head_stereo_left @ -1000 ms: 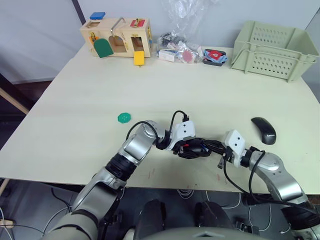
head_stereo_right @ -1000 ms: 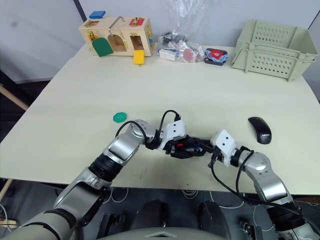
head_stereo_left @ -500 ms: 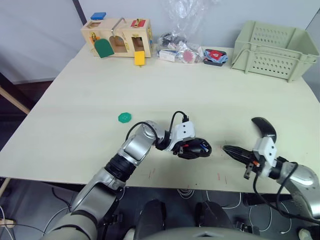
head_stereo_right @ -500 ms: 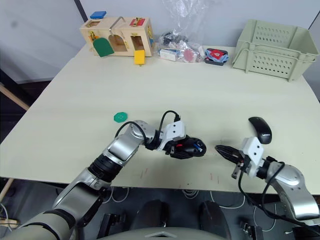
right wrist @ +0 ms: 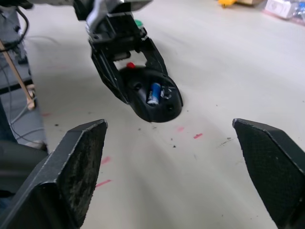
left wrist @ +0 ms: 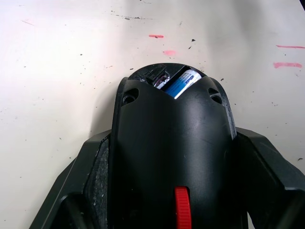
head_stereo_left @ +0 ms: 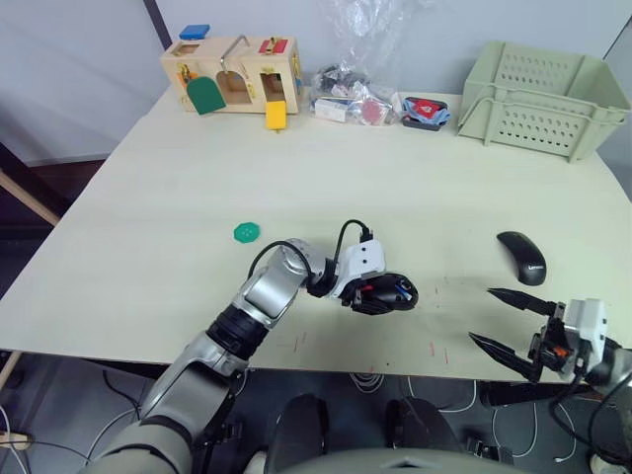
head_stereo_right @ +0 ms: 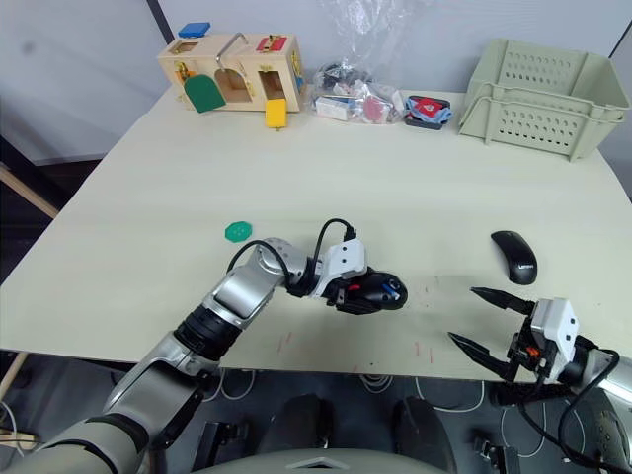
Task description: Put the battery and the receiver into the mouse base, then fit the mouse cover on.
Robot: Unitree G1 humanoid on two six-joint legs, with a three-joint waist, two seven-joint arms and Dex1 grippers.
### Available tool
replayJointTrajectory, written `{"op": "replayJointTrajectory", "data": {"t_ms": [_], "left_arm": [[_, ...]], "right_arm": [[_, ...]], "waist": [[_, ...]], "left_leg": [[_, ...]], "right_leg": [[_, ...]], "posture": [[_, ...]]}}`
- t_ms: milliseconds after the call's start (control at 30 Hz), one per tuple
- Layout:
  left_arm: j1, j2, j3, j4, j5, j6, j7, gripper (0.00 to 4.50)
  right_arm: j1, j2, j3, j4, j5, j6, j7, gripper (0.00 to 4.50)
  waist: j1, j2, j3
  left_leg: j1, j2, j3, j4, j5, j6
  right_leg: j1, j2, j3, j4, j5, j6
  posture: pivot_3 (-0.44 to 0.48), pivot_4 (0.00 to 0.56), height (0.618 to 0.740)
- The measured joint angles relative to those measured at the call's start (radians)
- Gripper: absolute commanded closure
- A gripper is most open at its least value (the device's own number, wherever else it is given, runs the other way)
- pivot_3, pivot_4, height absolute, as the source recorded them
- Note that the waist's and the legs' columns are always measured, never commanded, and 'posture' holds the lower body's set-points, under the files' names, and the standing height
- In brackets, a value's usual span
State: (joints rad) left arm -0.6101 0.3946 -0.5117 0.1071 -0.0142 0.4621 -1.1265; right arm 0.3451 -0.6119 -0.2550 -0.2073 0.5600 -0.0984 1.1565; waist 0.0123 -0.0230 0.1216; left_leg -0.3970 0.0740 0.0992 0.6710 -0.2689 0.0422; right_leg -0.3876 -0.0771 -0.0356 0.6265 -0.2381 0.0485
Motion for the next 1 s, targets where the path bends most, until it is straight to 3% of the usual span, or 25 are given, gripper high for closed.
{"op": "replayJointTrajectory", "data": {"t_ms": [100,133,233,600,1000], "left_arm": [[0.005,0.000,0.002,-0.003,0.000,-0.003,0.001,1.56],[0.008,0.000,0.005,-0.005,-0.001,-0.003,0.002,0.76],[0.020,0.003,0.007,-0.017,-0.009,0.001,-0.001,0.13],[0.060,0.007,0.040,-0.011,-0.046,-0.057,0.016,0.13],[0.122,0.091,0.184,-0.018,-0.139,-0.181,-0.041,0.13]], "right_arm": [[0.003,0.015,-0.003,0.020,0.015,-0.035,0.032,0.04],[0.005,0.017,-0.004,0.023,0.021,-0.040,0.041,0.00],[0.011,0.019,-0.012,0.031,0.028,-0.051,0.056,0.00],[0.000,0.037,-0.018,0.060,0.033,-0.077,0.082,0.00],[-0.007,0.044,-0.019,0.066,0.038,-0.083,0.086,0.00]], "waist": [[0.000,0.000,0.000],[0.000,0.000,0.000],[0.001,0.001,0.000],[0.001,0.002,0.001],[0.003,0.004,0.003]], "left_leg": [[0.000,0.000,0.000,0.000,0.000,0.000],[0.000,0.000,0.000,0.000,0.000,0.000],[0.000,0.000,0.000,0.000,0.000,0.000],[0.000,0.000,0.000,0.000,0.000,0.000],[-0.001,-0.001,0.001,0.000,0.000,0.000]], "right_leg": [[0.000,0.000,0.000,0.000,0.000,0.000],[0.000,0.000,0.000,0.000,0.000,0.000],[0.000,0.000,0.000,0.000,0.000,0.000],[0.000,-0.001,0.000,0.000,0.000,0.000],[0.000,-0.003,0.000,0.000,0.000,0.000]], "posture": [[0.000,0.150,0.740],[0.000,0.150,0.740],[0.000,0.150,0.740],[0.000,0.150,0.740],[0.000,0.150,0.740]]}}
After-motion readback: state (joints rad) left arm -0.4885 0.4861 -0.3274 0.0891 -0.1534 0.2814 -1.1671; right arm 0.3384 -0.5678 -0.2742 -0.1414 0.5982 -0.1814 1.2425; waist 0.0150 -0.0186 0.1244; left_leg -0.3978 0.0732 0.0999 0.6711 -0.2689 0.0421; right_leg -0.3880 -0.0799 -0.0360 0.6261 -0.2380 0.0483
